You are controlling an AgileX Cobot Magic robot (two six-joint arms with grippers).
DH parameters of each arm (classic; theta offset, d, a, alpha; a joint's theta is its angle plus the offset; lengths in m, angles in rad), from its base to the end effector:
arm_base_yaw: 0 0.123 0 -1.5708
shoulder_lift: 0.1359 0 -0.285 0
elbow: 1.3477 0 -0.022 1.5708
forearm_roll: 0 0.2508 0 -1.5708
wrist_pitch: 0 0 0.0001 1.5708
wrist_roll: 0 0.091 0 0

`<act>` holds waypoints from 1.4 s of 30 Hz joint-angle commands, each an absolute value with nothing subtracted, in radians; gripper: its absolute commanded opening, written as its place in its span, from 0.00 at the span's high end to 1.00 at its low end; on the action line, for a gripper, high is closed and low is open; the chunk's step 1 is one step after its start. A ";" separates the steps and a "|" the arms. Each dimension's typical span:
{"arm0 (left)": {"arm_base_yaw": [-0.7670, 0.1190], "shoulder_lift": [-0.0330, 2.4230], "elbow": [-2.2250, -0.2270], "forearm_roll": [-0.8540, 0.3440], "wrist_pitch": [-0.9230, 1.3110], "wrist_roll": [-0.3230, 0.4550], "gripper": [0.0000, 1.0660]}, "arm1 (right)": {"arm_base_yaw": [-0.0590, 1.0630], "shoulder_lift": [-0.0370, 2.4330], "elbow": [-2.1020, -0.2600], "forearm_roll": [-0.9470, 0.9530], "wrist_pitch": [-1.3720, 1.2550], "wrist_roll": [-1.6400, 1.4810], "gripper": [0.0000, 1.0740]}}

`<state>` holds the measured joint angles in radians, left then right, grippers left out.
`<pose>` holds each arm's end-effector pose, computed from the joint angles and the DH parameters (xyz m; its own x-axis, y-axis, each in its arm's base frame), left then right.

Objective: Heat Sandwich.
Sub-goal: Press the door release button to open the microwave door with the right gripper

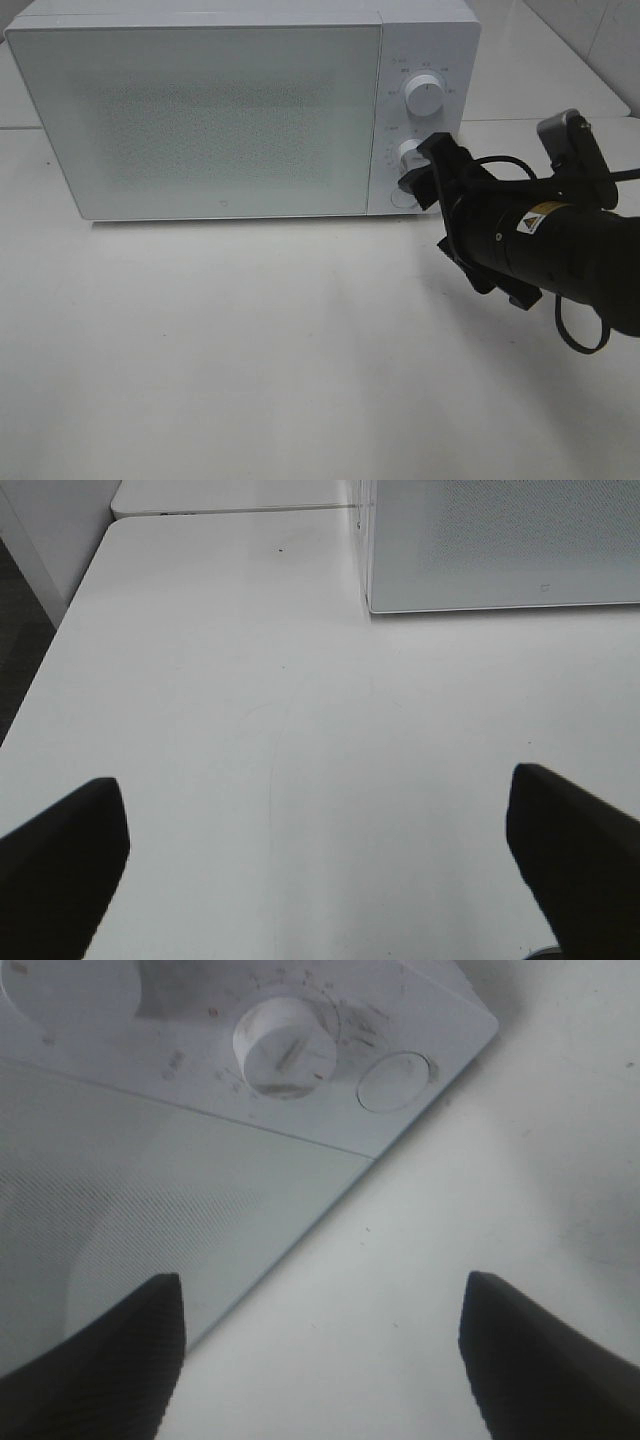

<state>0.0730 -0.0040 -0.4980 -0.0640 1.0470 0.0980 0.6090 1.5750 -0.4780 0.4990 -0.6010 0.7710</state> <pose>-0.0044 -0.0054 0.2780 -0.4406 0.0338 -0.8971 0.0058 0.9994 0.0348 0.2355 0.1343 0.1650 -0.4641 0.7674 -0.4423 0.2140 0.5817 0.7847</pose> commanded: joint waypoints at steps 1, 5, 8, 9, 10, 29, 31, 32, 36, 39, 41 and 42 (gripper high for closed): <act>0.079 -0.030 -0.495 -0.070 1.036 0.092 0.09 | 0.604 1.526 -0.515 0.552 -0.414 0.500 0.31; 0.079 -0.030 -0.495 -0.070 1.036 0.092 0.09 | 0.604 1.494 -0.560 0.556 -0.251 0.218 0.31; 0.079 -0.030 -0.495 -0.070 1.036 0.092 0.09 | 0.604 1.481 -0.595 0.511 -0.143 0.005 0.31; 0.079 -0.030 -0.495 -0.070 1.036 0.092 0.09 | 0.604 1.476 -0.608 0.486 -0.096 -0.062 0.31; 0.079 -0.030 -0.495 -0.070 1.036 0.092 0.09 | 0.604 1.470 -0.622 0.456 -0.044 -0.122 0.31; 0.079 -0.030 -0.495 -0.070 1.036 0.092 0.09 | 0.604 1.246 -0.724 0.222 0.612 -0.298 0.31; 0.079 -0.030 -0.495 -0.070 1.036 0.092 0.09 | 0.604 1.233 -0.724 0.219 0.633 -0.298 0.31; 0.079 -0.030 -0.495 -0.070 1.036 0.092 0.09 | 0.604 1.217 -0.724 0.218 0.658 -0.298 0.31; 0.079 -0.030 -0.495 -0.070 1.036 0.092 0.09 | 0.604 1.146 -0.724 0.218 0.749 -0.298 0.31; 0.079 -0.030 -0.495 -0.070 1.036 0.092 0.09 | 0.604 1.034 -0.724 0.219 0.825 -0.294 0.31; 0.079 -0.030 -0.495 -0.070 1.036 0.092 0.09 | 0.604 1.007 -0.724 0.218 0.842 -0.294 0.31; 0.079 -0.030 -0.495 -0.070 1.036 0.092 0.09 | 0.604 0.971 -0.723 0.218 0.860 -0.294 0.31</act>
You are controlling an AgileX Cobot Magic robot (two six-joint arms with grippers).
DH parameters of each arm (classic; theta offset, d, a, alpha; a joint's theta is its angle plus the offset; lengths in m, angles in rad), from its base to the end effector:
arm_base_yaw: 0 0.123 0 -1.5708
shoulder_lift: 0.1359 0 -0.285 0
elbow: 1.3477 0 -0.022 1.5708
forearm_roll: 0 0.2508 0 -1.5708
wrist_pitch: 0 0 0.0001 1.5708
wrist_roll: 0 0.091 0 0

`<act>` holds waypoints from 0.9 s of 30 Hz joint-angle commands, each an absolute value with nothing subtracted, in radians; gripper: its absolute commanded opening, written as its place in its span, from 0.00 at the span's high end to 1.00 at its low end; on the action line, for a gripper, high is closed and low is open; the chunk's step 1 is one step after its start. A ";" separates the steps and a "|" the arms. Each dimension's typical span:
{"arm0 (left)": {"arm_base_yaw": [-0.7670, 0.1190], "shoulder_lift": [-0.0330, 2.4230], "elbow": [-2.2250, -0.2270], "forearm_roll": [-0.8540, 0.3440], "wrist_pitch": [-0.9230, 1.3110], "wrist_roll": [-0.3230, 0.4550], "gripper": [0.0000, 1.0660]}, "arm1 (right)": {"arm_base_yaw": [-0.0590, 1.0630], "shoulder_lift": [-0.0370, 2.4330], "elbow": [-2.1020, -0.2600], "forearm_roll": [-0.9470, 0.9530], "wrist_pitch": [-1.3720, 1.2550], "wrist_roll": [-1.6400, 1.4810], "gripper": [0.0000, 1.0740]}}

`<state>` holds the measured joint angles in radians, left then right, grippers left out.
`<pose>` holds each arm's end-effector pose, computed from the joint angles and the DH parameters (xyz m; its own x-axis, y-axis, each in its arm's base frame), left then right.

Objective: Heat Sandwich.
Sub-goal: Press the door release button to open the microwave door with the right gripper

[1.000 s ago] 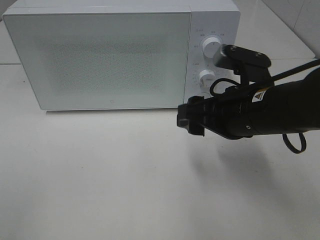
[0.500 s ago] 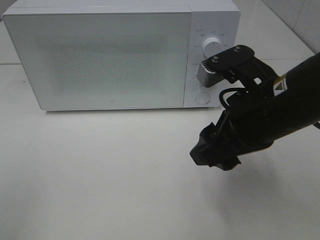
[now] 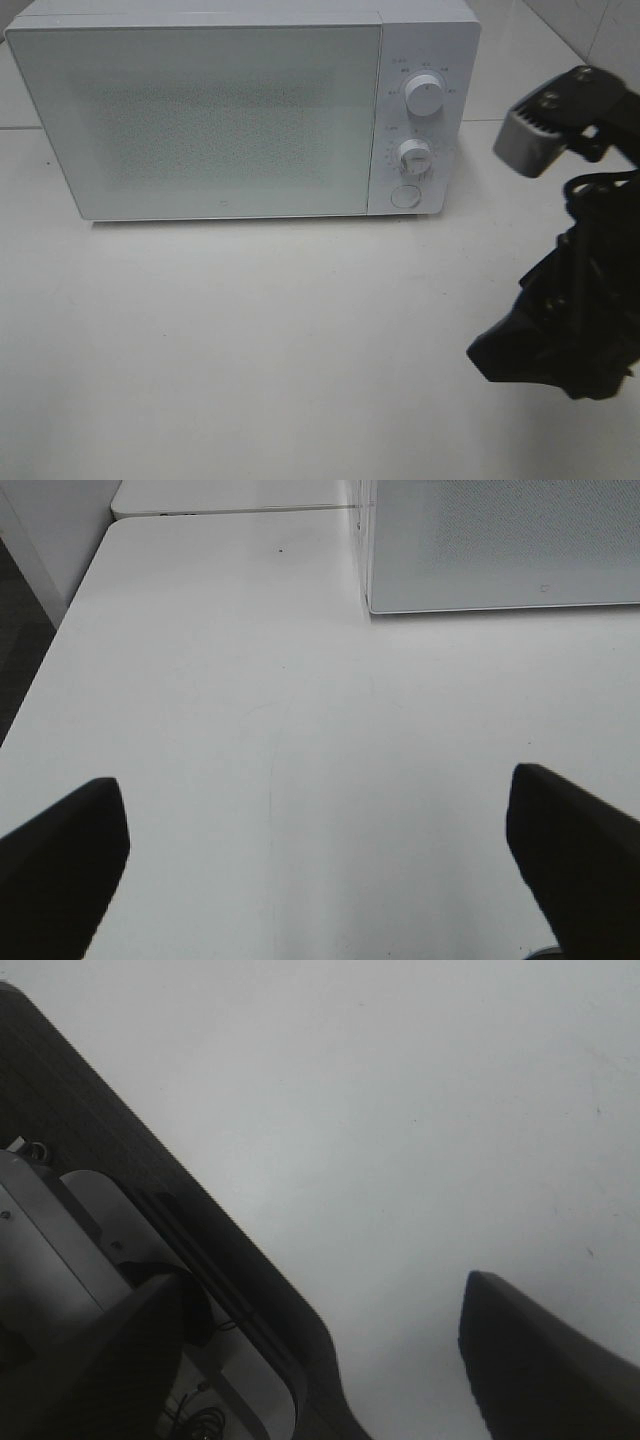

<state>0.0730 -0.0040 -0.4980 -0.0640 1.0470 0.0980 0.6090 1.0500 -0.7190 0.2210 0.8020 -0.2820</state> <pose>-0.0044 -0.0054 0.2780 -0.4406 0.0338 -0.8971 0.0058 0.9994 0.0348 0.1457 0.1191 0.2707 -0.6190 -0.5843 -0.5248 -0.7152 0.6954 0.0694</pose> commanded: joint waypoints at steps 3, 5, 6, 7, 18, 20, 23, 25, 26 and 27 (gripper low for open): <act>0.079 -0.030 -0.495 -0.070 1.036 0.092 0.09 | 0.604 0.833 -0.722 0.218 0.917 -0.284 0.31; 0.079 -0.030 -0.495 -0.070 1.036 0.092 0.09 | 0.604 0.795 -0.722 0.218 0.929 -0.276 0.31; 0.079 -0.030 -0.495 -0.070 1.036 0.092 0.09 | 0.604 0.727 -0.722 0.217 0.943 -0.260 0.31; 0.079 -0.030 -0.495 -0.070 1.036 0.092 0.09 | 0.604 0.690 -0.722 0.211 0.949 -0.248 0.31; 0.079 -0.030 -0.495 -0.070 1.036 0.092 0.09 | 0.448 0.362 -0.722 0.051 1.053 -0.073 0.31; 0.079 -0.030 -0.495 -0.070 1.036 0.092 0.09 | 0.422 0.333 -0.722 0.034 1.063 -0.069 0.31; 0.079 -0.030 -0.495 -0.070 1.036 0.092 0.09 | 0.356 0.228 -0.722 -0.019 1.085 -0.039 0.31; 0.079 -0.030 -0.495 -0.070 1.036 0.092 0.09 | 0.341 0.203 -0.722 -0.027 1.086 -0.030 0.31; 0.079 -0.030 -0.495 -0.070 1.036 0.092 0.09 | 0.310 0.158 -0.722 -0.035 1.086 -0.009 0.31; 0.079 -0.030 -0.495 -0.070 1.036 0.092 0.09 | 0.293 0.135 -0.722 -0.040 1.086 0.000 0.31</act>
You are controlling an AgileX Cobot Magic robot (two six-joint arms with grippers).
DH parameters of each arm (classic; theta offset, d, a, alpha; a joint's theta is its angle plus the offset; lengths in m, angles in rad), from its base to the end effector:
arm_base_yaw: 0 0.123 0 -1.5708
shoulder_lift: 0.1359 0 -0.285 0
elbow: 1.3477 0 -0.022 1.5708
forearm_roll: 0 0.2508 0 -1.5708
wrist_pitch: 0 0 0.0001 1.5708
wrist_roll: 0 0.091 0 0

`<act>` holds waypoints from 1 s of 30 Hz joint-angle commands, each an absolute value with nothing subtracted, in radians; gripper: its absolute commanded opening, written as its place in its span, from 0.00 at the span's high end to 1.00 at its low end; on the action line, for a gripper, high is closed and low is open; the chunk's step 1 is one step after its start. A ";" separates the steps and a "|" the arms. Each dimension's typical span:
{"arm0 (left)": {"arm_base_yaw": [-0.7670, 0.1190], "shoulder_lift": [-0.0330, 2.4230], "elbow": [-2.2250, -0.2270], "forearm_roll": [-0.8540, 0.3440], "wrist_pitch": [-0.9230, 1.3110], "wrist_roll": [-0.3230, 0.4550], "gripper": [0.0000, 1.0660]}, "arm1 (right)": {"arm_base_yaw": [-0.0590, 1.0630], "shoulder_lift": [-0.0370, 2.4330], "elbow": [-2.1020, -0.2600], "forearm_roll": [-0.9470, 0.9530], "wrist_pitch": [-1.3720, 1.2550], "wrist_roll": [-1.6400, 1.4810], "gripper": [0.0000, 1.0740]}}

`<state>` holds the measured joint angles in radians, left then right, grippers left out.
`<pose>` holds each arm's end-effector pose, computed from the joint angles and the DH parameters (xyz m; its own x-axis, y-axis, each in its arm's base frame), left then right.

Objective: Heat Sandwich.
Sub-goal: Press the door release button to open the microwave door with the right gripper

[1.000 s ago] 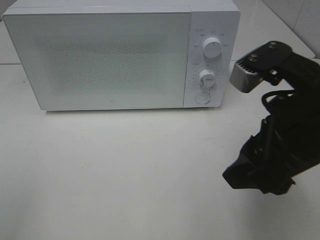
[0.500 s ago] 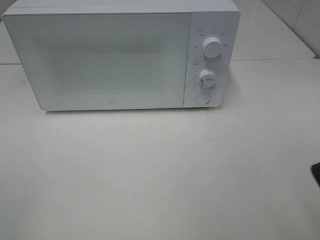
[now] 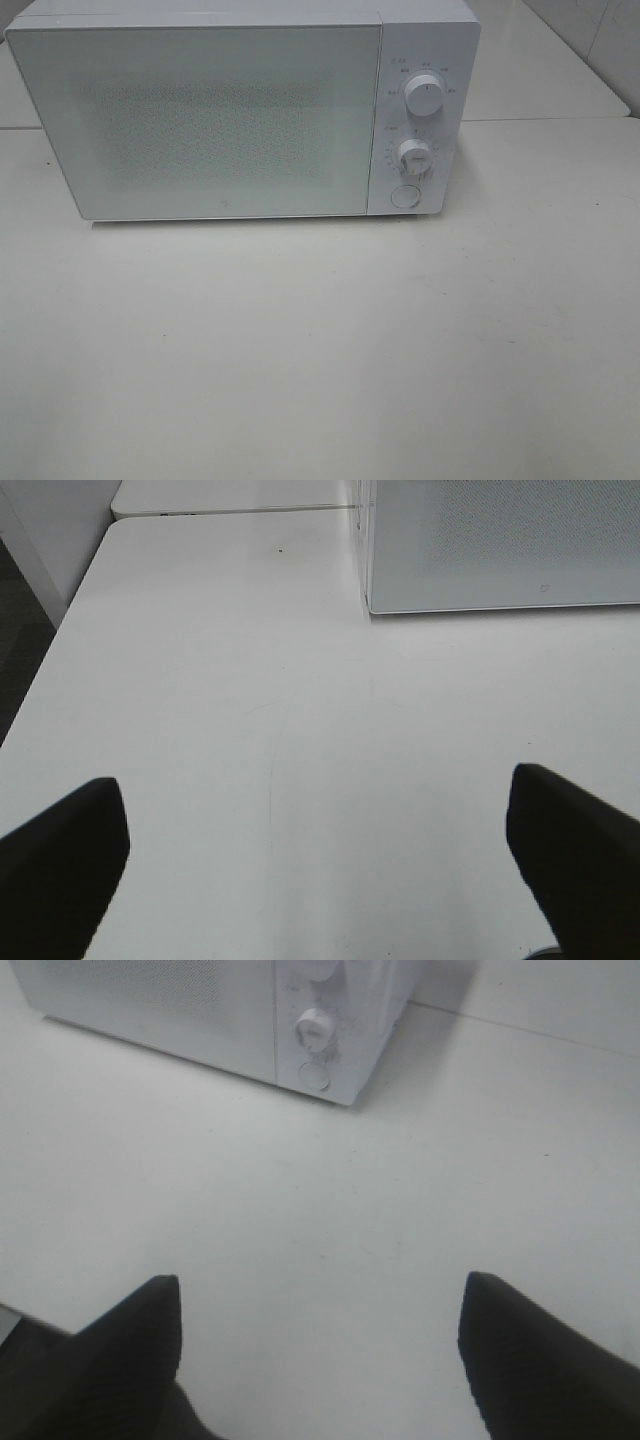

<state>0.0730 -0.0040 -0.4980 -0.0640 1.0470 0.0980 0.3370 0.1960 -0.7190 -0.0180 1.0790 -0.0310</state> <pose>-0.0044 -0.0054 0.2780 -0.4406 0.0338 -0.8971 0.0058 0.9994 0.0348 0.0048 0.0002 0.3364 -0.4135 -0.1867 -0.8912 -0.3338 0.9417 -0.0424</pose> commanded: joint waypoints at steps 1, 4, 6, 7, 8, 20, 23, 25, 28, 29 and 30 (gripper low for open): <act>0.079 -0.030 -0.495 -0.070 1.036 0.092 0.09 | 0.279 0.113 -0.722 -0.044 1.086 0.000 0.31; 0.079 -0.030 -0.495 -0.070 1.036 0.092 0.09 | 0.225 0.061 -0.711 -0.057 1.083 0.010 0.31; 0.079 -0.030 -0.495 -0.070 1.036 0.092 0.09 | 0.190 0.030 -0.687 -0.067 1.081 0.013 0.31; 0.079 -0.030 -0.495 -0.070 1.036 0.092 0.09 | 0.170 0.013 -0.671 -0.067 1.080 0.013 0.31; 0.079 -0.030 -0.495 -0.070 1.036 0.092 0.09 | 0.170 0.013 -0.671 -0.067 1.080 0.013 0.31; 0.079 -0.024 -0.495 -0.068 1.036 0.092 0.09 | 0.133 -0.031 -0.506 -0.066 1.035 0.013 0.31; 0.079 -0.024 -0.495 -0.068 1.036 0.092 0.09 | 0.133 -0.031 -0.506 -0.066 1.035 0.013 0.31; 0.079 -0.024 -0.495 -0.068 1.036 0.092 0.09 | 0.133 -0.031 -0.506 -0.066 1.035 0.013 0.31; 0.079 -0.024 -0.495 -0.068 1.036 0.092 0.09 | 0.133 -0.031 -0.506 -0.066 1.035 0.013 0.31; 0.079 -0.024 -0.495 -0.068 1.036 0.092 0.09 | 0.133 -0.031 -0.506 -0.066 1.035 0.013 0.31; 0.079 -0.024 -0.495 -0.068 1.036 0.092 0.09 | 0.133 -0.031 -0.506 -0.066 1.035 0.013 0.31</act>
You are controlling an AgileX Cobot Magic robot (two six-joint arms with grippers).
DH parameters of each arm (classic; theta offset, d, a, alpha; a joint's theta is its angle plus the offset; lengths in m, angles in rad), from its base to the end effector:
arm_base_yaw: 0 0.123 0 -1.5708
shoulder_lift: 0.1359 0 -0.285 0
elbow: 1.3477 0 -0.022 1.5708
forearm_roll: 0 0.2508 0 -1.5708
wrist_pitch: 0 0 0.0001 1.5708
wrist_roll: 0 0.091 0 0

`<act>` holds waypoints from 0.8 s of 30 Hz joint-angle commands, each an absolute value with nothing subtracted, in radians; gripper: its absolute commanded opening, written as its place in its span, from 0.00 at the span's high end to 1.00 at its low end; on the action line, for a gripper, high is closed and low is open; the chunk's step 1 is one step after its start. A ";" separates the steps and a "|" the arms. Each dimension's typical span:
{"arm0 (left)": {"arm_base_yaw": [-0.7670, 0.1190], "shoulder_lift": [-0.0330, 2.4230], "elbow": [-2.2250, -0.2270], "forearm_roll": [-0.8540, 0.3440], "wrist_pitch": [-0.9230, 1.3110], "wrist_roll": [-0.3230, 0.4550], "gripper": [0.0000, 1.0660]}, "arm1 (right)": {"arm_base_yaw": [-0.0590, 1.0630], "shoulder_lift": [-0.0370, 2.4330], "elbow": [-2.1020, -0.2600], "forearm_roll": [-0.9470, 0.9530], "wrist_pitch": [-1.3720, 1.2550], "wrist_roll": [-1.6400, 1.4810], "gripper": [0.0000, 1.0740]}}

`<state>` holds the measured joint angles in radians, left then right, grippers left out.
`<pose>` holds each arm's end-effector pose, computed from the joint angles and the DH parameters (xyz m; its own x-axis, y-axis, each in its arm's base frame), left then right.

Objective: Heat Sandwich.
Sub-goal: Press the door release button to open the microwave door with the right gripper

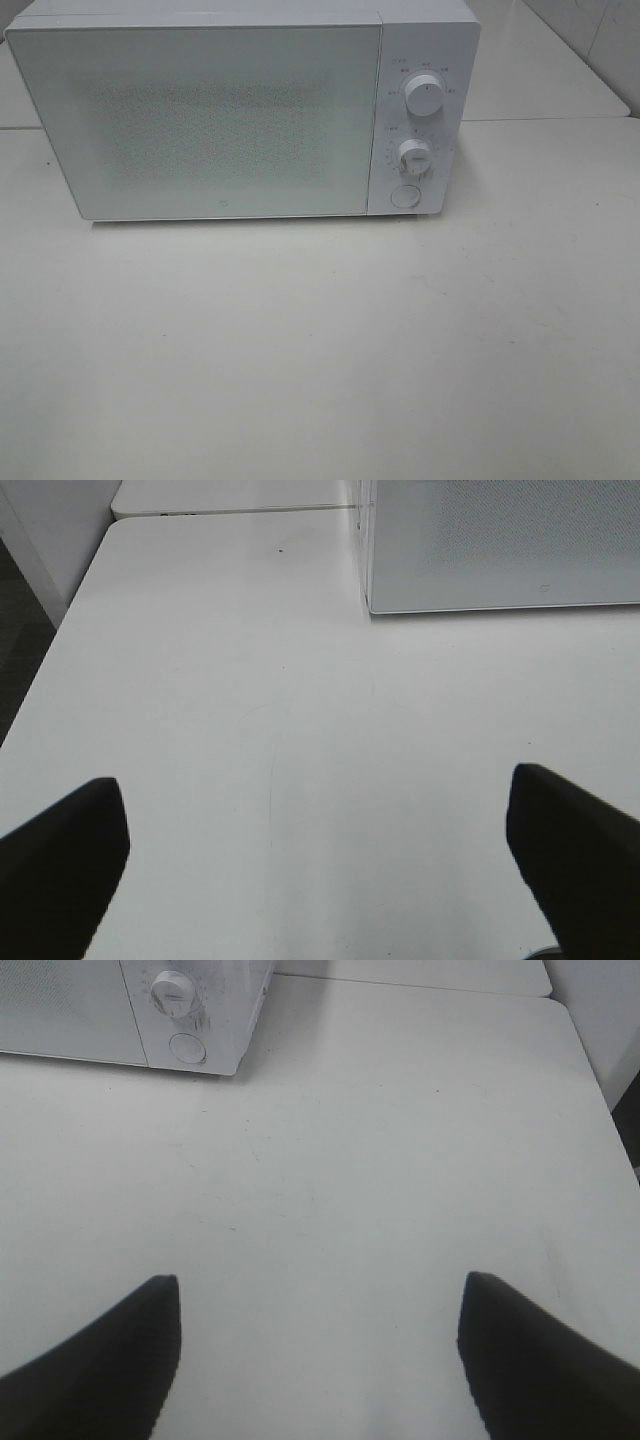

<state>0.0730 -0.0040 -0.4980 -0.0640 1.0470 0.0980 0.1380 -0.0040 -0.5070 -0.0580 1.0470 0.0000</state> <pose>-0.0044 -0.0054 0.2780 -0.4406 0.0338 -0.8971 0.0058 0.9994 0.0348 -0.0051 -0.0053 0.2804 -0.4262 -0.0885 -0.9003 -0.1050 0.9933 -0.0479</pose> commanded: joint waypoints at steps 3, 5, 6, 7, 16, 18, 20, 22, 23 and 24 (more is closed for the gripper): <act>0.079 -0.024 -0.495 -0.068 1.036 0.092 0.09 | 0.133 -0.031 -0.511 -0.065 1.029 0.013 0.31; 0.079 -0.024 -0.495 -0.068 1.036 0.092 0.09 | 0.133 -0.026 -0.521 -0.066 1.012 0.013 0.31; 0.079 -0.024 -0.495 -0.068 1.036 0.092 0.09 | 0.133 -0.020 -0.524 -0.066 1.004 0.013 0.31; 0.079 -0.024 -0.495 -0.068 1.036 0.092 0.09 | 0.133 -0.009 -0.527 -0.066 0.992 0.013 0.31; 0.079 -0.024 -0.495 -0.068 1.036 0.092 0.09 | 0.133 0.130 -0.530 -0.062 0.833 0.015 0.31; 0.079 -0.024 -0.495 -0.068 1.036 0.092 0.09 | 0.133 0.178 -0.519 -0.063 0.745 0.023 0.31; 0.079 -0.024 -0.495 -0.068 1.036 0.092 0.09 | 0.133 0.196 -0.512 -0.063 0.715 0.025 0.31; 0.079 -0.024 -0.495 -0.068 1.036 0.092 0.09 | 0.133 0.246 -0.494 -0.063 0.643 0.025 0.31; 0.079 -0.024 -0.495 -0.068 1.036 0.092 0.09 | 0.133 0.265 -0.488 -0.063 0.613 0.025 0.31; 0.079 -0.024 -0.495 -0.068 1.036 0.092 0.09 | 0.133 0.265 -0.488 -0.063 0.613 0.025 0.31</act>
<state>0.0730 -0.0040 -0.4980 -0.0640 1.0460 0.0980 0.1380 0.2460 -0.4980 -0.0580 0.6720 0.0180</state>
